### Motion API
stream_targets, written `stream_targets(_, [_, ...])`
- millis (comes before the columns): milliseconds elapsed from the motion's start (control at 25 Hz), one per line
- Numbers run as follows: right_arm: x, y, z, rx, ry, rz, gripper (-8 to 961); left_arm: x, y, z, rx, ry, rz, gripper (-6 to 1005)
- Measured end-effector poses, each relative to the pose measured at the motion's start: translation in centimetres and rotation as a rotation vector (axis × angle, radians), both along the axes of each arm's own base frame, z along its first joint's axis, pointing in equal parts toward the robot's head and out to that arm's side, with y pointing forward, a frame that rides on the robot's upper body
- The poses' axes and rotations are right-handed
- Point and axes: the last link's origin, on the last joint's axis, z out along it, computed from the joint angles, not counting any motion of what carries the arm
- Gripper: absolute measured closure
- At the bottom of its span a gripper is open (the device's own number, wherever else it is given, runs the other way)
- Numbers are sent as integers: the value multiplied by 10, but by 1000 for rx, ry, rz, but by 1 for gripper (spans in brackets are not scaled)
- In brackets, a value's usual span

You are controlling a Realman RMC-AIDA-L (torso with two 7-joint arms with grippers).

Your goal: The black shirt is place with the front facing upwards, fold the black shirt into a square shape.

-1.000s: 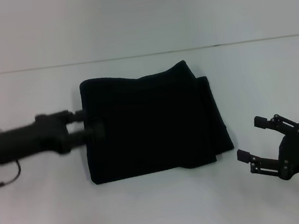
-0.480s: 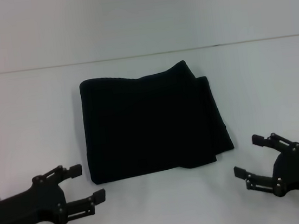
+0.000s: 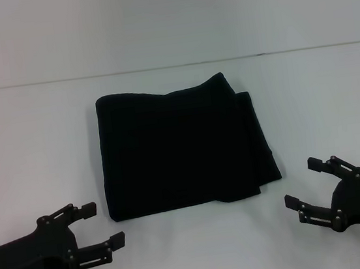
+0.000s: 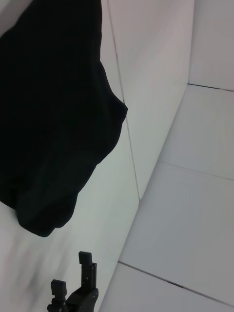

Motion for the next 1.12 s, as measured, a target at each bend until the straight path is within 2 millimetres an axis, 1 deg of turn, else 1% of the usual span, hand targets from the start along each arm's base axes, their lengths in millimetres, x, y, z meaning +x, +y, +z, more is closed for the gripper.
stream_targets(1120, [-3,-1,0,-3,17,14,12,4,-1,0,-9,-22,-14,61])
